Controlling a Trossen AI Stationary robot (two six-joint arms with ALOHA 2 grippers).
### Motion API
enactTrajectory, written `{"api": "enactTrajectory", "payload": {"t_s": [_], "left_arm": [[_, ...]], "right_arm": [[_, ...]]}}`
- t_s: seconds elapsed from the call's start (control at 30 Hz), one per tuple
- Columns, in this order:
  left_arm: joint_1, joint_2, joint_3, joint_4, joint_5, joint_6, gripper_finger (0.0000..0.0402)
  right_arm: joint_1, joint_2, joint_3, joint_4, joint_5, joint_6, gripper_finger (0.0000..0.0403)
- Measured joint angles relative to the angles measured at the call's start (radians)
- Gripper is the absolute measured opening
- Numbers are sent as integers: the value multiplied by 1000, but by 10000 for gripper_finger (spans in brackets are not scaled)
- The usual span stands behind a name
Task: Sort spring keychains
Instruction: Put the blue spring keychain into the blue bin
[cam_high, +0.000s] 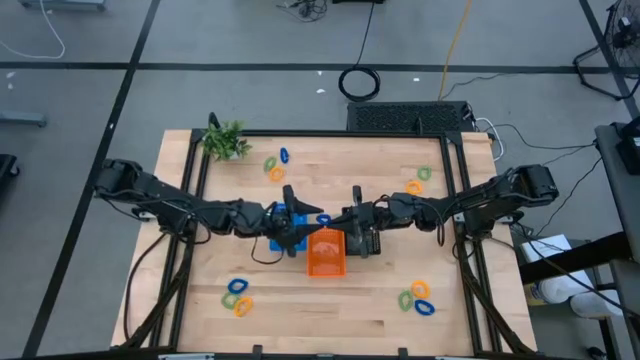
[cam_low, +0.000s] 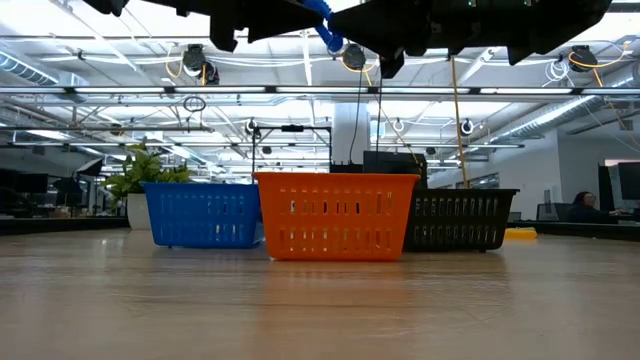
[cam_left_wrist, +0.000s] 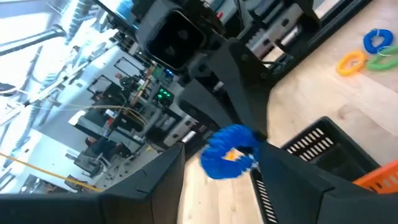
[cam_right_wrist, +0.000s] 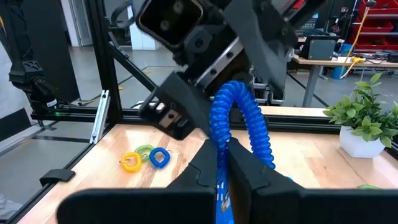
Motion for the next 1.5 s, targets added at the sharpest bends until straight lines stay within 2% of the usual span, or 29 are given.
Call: {"api": "enactTrajectory", "payload": {"t_s": [0.3,0.4,0.5,0.83,0.9,1.03,1.13,1.3,1.5], "left_arm": [[0,0,0,23,3,-3,213],[0,0,0,23,3,-4,202],[0,0,0,23,3,-6,170],[0,0,0,15,3,-7,18],[0,0,0,15,2,-6,13],[0,-1,0,15,2,9,32],[0,-1,0,15,-1,19,26],[-2,-12,-2,15,-9,26,11],[-2,-13,-2,14,-27,25,9]], "right_arm": [[0,0,0,0,1,0,2],[0,0,0,0,1,0,2],[0,0,0,0,1,0,2],[0,0,0,-1,1,0,2],[0,0,0,-1,1,0,2],[0,0,0,-2,1,0,2],[0,0,0,-1,1,0,3],[0,0,1,-3,1,26,36],[7,0,1,-8,1,47,127]]}}
